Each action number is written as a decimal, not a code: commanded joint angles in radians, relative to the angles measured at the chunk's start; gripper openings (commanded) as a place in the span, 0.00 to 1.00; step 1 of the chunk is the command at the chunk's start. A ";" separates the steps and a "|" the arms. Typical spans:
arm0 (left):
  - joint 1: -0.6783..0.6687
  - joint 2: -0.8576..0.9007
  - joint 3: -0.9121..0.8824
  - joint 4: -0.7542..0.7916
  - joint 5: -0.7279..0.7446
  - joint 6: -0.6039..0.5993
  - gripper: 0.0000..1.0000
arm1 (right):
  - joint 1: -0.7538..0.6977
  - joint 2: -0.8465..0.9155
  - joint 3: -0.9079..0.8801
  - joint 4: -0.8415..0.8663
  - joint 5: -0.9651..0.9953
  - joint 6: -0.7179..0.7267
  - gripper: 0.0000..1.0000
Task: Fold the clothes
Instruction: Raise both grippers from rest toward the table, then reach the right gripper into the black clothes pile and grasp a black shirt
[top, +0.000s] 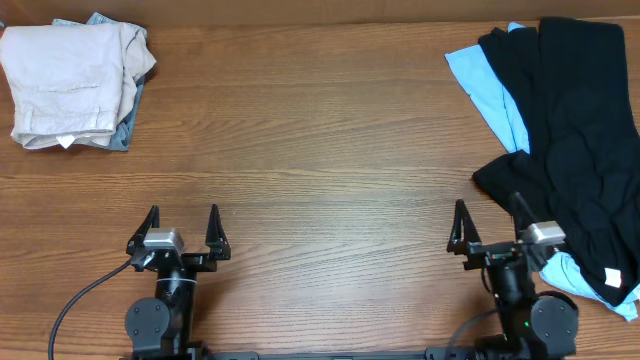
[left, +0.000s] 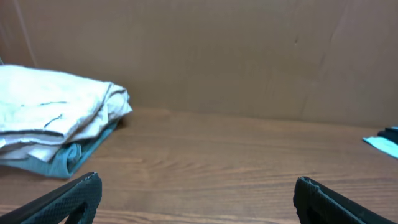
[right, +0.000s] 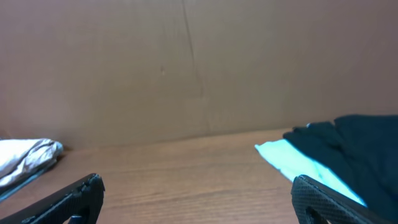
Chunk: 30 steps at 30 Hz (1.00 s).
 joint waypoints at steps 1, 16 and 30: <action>0.010 0.015 0.088 -0.038 -0.011 -0.002 1.00 | -0.005 0.021 0.129 -0.076 0.070 -0.016 1.00; 0.010 0.771 0.759 -0.392 0.076 0.050 1.00 | -0.005 0.743 0.866 -0.590 0.094 -0.080 1.00; 0.009 1.432 0.942 -0.476 0.090 0.054 1.00 | -0.008 1.402 1.045 -0.734 0.091 -0.079 1.00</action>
